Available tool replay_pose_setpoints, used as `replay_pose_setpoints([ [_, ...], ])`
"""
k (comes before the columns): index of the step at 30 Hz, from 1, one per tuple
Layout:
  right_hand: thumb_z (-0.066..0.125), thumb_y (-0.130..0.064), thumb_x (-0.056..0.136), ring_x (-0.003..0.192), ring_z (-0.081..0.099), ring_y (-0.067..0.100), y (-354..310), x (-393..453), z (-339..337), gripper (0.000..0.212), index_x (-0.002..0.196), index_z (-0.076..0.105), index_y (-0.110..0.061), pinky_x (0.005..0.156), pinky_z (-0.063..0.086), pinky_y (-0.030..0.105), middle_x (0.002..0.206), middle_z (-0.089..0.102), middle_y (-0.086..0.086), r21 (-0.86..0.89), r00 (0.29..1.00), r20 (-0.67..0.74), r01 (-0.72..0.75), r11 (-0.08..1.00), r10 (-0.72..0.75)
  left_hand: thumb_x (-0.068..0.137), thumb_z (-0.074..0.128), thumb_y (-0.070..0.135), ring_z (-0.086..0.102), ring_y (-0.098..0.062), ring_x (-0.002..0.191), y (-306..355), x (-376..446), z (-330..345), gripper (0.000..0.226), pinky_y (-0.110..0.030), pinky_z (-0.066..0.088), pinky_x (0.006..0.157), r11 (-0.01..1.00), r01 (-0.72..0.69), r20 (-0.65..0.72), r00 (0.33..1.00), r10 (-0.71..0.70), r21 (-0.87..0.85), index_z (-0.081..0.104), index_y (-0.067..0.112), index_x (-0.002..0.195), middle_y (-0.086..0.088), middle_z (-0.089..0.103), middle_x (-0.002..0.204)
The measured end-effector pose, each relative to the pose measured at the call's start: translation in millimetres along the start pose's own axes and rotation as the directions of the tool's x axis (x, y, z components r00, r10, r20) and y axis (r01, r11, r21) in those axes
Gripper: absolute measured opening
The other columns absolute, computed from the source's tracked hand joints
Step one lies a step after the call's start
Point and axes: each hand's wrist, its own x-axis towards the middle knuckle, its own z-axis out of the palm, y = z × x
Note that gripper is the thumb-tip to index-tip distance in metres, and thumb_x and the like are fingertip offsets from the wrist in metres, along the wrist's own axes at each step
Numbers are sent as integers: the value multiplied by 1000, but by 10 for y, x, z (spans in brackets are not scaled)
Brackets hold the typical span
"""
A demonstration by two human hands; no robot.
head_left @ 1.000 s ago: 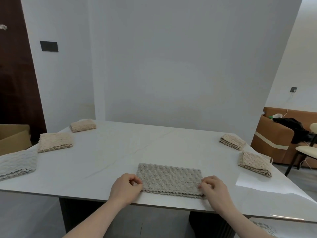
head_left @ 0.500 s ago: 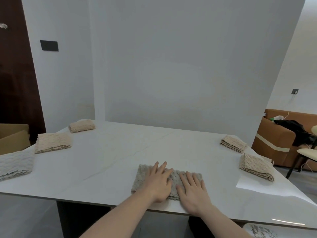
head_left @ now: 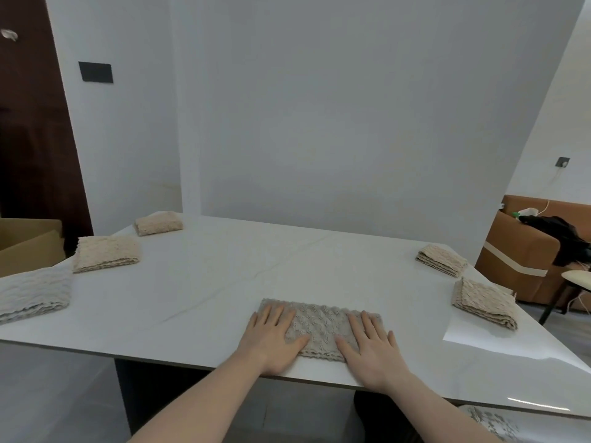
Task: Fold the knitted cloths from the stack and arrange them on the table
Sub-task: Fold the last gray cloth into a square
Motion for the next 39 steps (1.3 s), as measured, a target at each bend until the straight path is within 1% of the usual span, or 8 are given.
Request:
replay_pose_setpoints([
  [6, 4, -87, 81, 156, -10, 15, 300, -158, -79, 97, 161, -8, -32, 126, -5, 47, 169, -13, -7, -5, 999, 19, -44, 999, 44, 96, 16, 73, -16, -18, 156, -218, -171, -8, 87, -39, -8, 127, 999, 31, -5, 1000, -31, -39, -10, 23, 162, 2, -20, 168],
  [10, 10, -81, 87, 156, -9, 15, 280, -192, -35, 89, 161, -6, -34, 126, -7, 50, 170, -8, -5, 14, 996, -31, -79, 997, 79, 97, 18, 69, -20, -21, 155, -169, -223, -18, 84, -44, -10, 126, 998, 52, -40, 998, -53, -43, -11, 23, 162, 2, -23, 167],
  [14, 11, -79, 88, 156, -9, 15, 256, -194, -56, 87, 161, -5, -35, 126, -7, 50, 170, -7, -4, 16, 994, -48, -93, 996, 94, 98, 21, 64, -27, -22, 152, 161, -134, -223, 78, -52, -12, 125, 996, -75, -108, 991, 79, 39, -10, 30, 161, 5, -26, 166],
  [18, 15, -79, 87, 157, -6, 15, 255, -191, -60, 88, 161, -2, -35, 126, -6, 49, 170, -3, -6, 53, 993, -38, -106, 993, 108, 101, 20, 60, -25, -22, 153, 564, 64, -338, 70, -51, -11, 125, 987, -163, -29, 986, 163, 7, -3, 34, 162, 7, -21, 167],
  [22, 26, -72, 94, 155, 13, 14, 293, -118, -132, 84, 163, 8, -27, 126, 3, 44, 168, 19, -6, 233, 978, -86, -165, 958, 189, 98, 17, 61, -21, -25, 155, 697, 103, -86, 71, -55, -12, 124, 988, -140, 93, 987, 134, 70, -3, 35, 162, 5, -16, 169],
  [25, 26, -73, 94, 151, 27, 19, 312, -69, -136, 85, 162, 9, -25, 125, 12, 41, 163, 33, -5, 351, 953, -130, -215, 911, 275, 97, 13, 62, -18, -25, 155, 712, 61, 52, 72, -56, -13, 123, 989, -124, 69, 991, 119, 84, -5, 35, 161, 5, -13, 170],
  [35, 43, -62, 88, 139, 40, 25, 278, -15, -196, 74, 155, 33, -33, 115, 31, 43, 149, 49, -6, 333, 909, -156, -321, 887, 387, 93, 19, 62, -21, -22, 154, 706, -66, 20, 75, -52, -14, 124, 989, -150, 147, 978, 148, 4, -4, 40, 161, 8, -14, 169],
  [39, 44, -61, 87, 136, 44, 25, 293, -47, -171, 69, 152, 40, -38, 114, 33, 43, 145, 55, -7, 323, 904, -192, -308, 895, 381, 98, 25, 64, -7, -20, 157, 489, 14, -228, 72, -48, -3, 127, 982, -179, 164, 969, 187, -67, 3, 38, 162, 10, -5, 170],
])
